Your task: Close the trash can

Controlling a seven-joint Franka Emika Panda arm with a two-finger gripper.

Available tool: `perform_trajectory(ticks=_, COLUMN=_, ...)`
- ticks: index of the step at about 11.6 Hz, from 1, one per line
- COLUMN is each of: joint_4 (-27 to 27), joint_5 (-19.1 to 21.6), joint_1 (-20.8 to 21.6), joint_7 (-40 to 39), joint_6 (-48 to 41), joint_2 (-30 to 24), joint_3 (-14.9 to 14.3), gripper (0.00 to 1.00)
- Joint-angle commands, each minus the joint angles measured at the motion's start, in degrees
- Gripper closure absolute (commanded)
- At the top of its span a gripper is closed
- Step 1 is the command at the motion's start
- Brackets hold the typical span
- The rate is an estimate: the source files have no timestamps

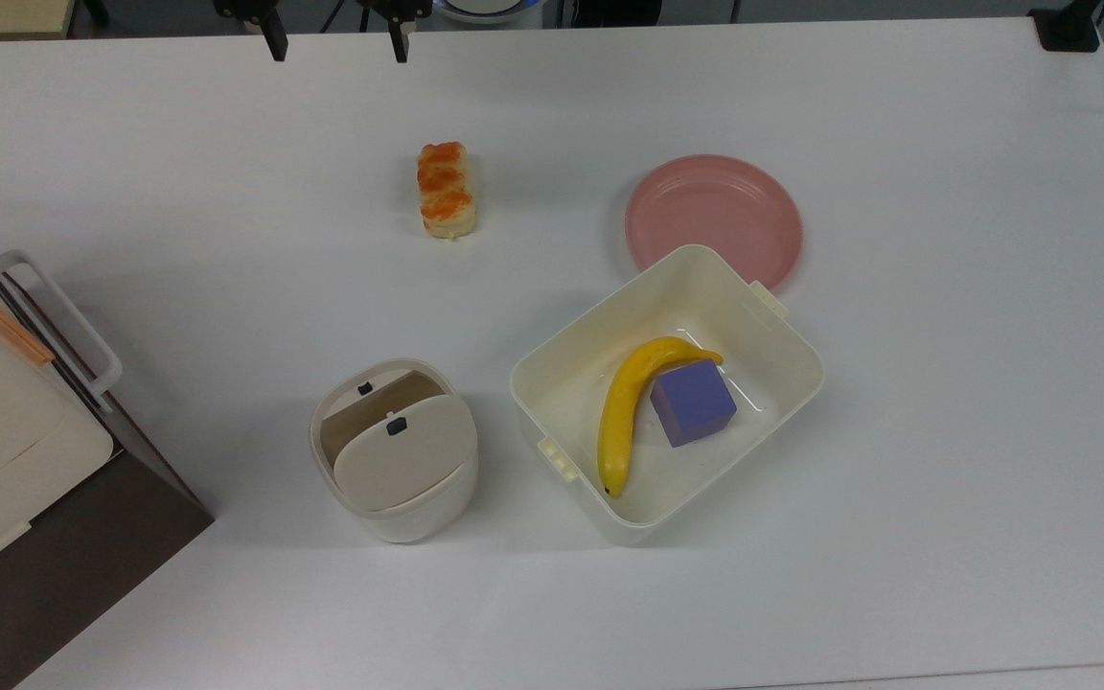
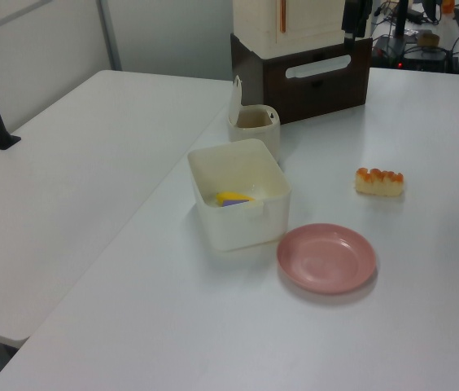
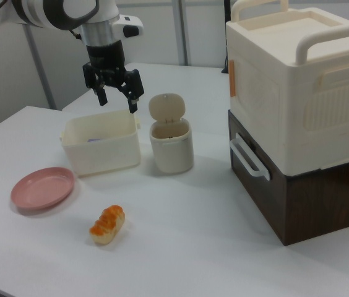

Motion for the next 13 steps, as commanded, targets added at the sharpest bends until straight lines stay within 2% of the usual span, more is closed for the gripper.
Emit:
perform_trajectory(ticks=1, joint_4=-2.48, joint_5=1.18, joint_1=1.49, joint_7=0.31, joint_6=2.43, joint_2=-1.07, joint_3=-1.46, gripper=0.0)
perform_trajectory(ticks=10, joint_4=-2.66, joint_5=1.18, joint_1=1.4, joint_7=-0.13, joint_6=4.19, joint_2=-0.72, joint_3=-1.46, gripper=0.0)
perform_trajectory(ticks=13, joint_4=-2.75, joint_5=1.09, joint_1=1.4, joint_7=-3.11, joint_6=3.58, joint_2=-0.72, joint_3=-1.46, gripper=0.0)
